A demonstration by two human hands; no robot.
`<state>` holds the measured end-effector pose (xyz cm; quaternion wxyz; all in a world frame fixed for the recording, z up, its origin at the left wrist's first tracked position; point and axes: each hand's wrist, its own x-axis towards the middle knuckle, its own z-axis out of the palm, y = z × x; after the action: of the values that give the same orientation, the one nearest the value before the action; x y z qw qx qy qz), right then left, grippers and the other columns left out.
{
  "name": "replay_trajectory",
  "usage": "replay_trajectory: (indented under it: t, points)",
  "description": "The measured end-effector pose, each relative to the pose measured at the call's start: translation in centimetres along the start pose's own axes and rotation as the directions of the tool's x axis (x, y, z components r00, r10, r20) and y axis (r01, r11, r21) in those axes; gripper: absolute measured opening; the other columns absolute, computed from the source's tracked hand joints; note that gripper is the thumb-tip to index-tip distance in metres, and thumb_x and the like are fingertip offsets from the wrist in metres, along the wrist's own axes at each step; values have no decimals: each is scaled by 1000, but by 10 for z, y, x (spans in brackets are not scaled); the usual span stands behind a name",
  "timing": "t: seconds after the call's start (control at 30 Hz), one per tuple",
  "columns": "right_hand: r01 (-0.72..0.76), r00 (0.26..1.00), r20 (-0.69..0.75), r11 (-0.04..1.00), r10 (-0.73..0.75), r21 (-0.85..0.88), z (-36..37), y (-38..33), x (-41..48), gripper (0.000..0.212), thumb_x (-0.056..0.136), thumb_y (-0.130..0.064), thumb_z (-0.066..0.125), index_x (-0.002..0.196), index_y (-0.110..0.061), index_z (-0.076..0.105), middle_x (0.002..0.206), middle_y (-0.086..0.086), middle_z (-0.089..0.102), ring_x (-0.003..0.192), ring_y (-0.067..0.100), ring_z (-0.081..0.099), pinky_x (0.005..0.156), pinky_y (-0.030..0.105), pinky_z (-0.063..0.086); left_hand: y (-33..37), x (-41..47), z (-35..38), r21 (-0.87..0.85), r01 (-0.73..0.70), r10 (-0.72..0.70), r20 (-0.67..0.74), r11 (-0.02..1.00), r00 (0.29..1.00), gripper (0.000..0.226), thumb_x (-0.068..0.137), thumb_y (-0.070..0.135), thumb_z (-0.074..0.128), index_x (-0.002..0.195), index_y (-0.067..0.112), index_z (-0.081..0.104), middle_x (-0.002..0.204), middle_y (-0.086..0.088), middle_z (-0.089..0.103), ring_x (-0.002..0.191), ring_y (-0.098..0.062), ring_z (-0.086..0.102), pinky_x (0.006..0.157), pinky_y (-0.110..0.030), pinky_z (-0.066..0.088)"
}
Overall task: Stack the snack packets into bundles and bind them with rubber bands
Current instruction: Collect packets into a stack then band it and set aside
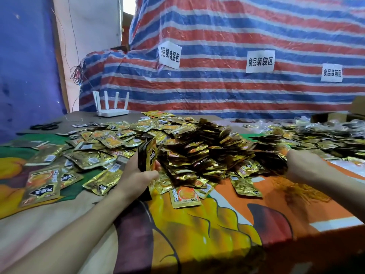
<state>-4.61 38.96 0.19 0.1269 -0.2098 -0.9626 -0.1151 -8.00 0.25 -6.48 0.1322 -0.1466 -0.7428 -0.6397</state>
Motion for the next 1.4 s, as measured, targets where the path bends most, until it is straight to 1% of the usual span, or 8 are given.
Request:
replay_trajectory:
  t: [0.33,0.47,0.63,0.77,0.93,1.1,1.27,1.4]
  points:
    - [207,968,-195,938,-156,277,-41,-54,2,21,83,1,62,63,-6,57,61,9,61,54,23,59,44,30,48,0,4,-4,-124,36,-42,-51,992,998,56,50,3,60,103,-13,57,83,-22,64,72,-14,69,59,-25,52]
    - [416,909,-252,729,-331,544,-56,-114,-13,9,86,-8,71,81,-12,77,79,6,73,70,20,69,65,40,63,0,9,-16,-250,102,-110,-18,963,994,48,52,-3,58,100,-10,60,85,-28,58,76,-22,72,75,-39,54]
    - [522,832,-356,380,-426,763,-63,-199,-40,8,89,-17,72,89,-16,80,79,-3,73,71,5,68,57,14,53,2,12,-29,-370,174,-197,-27,913,980,41,55,-11,59,96,-7,67,86,-20,66,72,-30,68,68,-39,55]
    - [514,791,-390,167,-472,841,-62,-253,-48,11,89,-15,70,95,-13,80,77,0,73,68,8,66,61,19,50,6,13,-41,-448,309,-329,34,839,944,55,52,0,62,106,-4,75,93,-19,73,68,-24,67,57,-32,57]
    - [483,784,-425,14,-452,876,-41,-284,-46,9,89,-11,71,90,-12,80,60,-11,66,52,8,51,50,24,40,9,16,-58,-535,389,-403,97,750,910,43,56,5,57,91,5,82,90,-16,74,71,-26,66,79,-41,53]
    - [528,760,-464,16,-455,849,-28,-286,-45,7,87,-24,80,83,-19,78,65,8,69,51,17,51,48,34,41,2,21,-65,-454,435,-452,78,777,889,48,48,3,63,93,-4,77,90,-20,74,69,-29,67,69,-37,55]
    - [486,794,-432,20,-428,874,-27,-283,-49,9,86,-18,79,78,-15,77,63,1,70,51,15,60,48,33,51,-5,24,-64,-458,462,-437,166,760,884,31,58,2,57,75,9,82,90,-12,75,77,-25,70,81,-37,53]
    - [418,807,-393,-43,-442,907,-25,-280,-51,9,84,-20,81,79,-14,78,59,-5,68,46,2,54,43,23,45,-10,25,-67,-457,471,-410,232,754,882,42,52,-1,61,89,4,80,92,-19,71,76,-29,65,78,-39,54]
